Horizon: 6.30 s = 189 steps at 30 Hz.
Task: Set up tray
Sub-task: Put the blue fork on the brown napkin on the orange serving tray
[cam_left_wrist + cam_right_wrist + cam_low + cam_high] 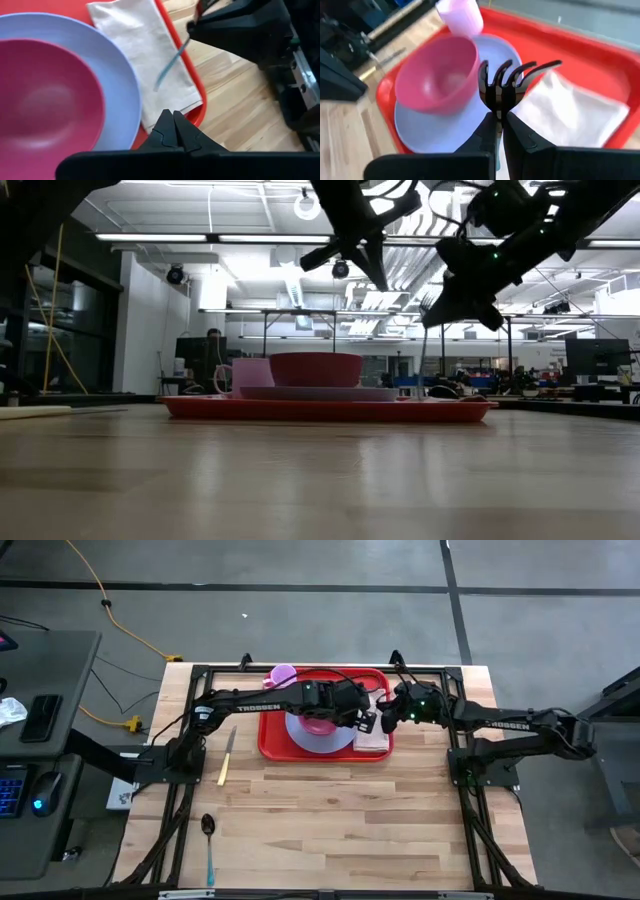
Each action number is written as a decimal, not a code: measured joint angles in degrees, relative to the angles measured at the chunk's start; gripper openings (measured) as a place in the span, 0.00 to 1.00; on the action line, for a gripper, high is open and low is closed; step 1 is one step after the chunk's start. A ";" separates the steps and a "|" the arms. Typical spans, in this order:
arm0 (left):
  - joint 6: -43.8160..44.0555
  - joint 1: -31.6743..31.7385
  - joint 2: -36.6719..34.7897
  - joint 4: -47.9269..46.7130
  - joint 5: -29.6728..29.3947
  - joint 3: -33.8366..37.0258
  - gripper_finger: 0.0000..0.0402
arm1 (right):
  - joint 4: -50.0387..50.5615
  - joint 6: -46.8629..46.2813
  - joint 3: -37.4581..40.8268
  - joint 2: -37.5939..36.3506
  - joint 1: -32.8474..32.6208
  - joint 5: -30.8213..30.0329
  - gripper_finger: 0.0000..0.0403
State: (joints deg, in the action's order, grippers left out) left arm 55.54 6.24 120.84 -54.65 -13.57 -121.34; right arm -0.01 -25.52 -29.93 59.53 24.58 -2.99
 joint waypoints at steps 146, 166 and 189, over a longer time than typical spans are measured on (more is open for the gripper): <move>-8.80 -7.04 -54.66 -7.24 -18.07 59.32 0.17 | 43.68 -20.37 -37.64 39.26 14.64 15.80 0.00; -8.80 -7.02 -54.66 -6.74 -18.33 59.32 0.17 | 42.10 -19.47 -37.68 41.80 14.67 19.07 0.00; -8.80 -7.02 -54.64 -6.87 -18.35 59.32 0.17 | 40.88 -19.08 -37.68 44.55 15.17 19.98 0.00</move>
State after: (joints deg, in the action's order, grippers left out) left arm 46.74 -0.78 66.19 -61.52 -31.92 -62.02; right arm 40.87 -44.60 -67.61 104.08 39.75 16.99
